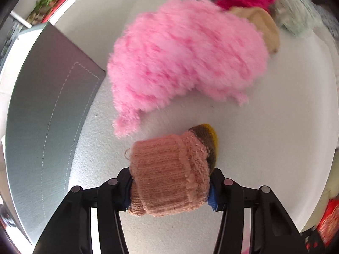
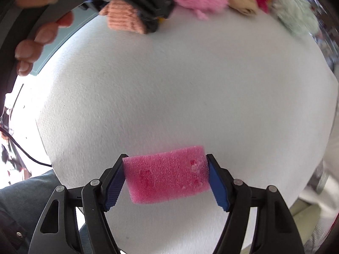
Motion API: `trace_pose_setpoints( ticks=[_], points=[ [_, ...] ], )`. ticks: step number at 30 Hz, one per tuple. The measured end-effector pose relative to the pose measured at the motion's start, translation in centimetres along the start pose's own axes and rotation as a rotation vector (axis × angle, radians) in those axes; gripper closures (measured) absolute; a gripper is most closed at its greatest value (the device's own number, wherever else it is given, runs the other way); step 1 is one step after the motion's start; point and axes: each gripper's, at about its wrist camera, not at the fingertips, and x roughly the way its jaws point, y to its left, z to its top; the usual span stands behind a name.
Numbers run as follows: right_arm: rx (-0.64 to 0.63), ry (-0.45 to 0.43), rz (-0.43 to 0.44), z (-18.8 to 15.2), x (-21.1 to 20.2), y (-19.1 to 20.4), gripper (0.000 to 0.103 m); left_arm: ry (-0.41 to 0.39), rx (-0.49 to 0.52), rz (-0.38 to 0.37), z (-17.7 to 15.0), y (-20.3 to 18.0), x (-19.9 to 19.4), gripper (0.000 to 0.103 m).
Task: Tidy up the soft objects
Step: 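Carry the peach mitten and pink sponge over the white box with both tools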
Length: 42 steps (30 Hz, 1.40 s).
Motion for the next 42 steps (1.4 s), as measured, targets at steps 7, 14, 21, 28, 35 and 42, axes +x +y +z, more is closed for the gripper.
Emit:
trace_pose_setpoints(
  ticks=[7, 14, 21, 28, 35, 42],
  points=[
    [0.098, 0.037, -0.011, -3.0, -0.9, -0.5, 0.028, 0.066, 0.105, -0.019, -6.7, -0.6, -0.8, 0.049],
    [0.16, 0.057, -0.017, -4.7, -1.8, -0.5, 0.028, 0.095, 0.244, -0.067, -12.9, -0.2, -3.5, 0.049],
    [0.28, 0.067, -0.032, -4.8, -2.3, -0.2, 0.028, 0.049, 0.345, -0.115, -14.8, 2.0, -6.3, 0.049],
    [0.432, 0.061, -0.054, -4.0, -2.7, 2.0, 0.028, 0.028, 0.505, -0.156, -15.0, 4.3, -8.0, 0.049],
    [0.476, 0.056, -0.095, -2.3, -3.7, 3.7, 0.028, -0.023, 0.623, -0.199, -14.5, 5.8, -10.1, 0.049],
    [0.477, 0.012, -0.162, -1.8, -5.2, 5.2, 0.028, -0.102, 0.643, -0.231, -12.9, 6.0, -12.0, 0.049]
  ],
)
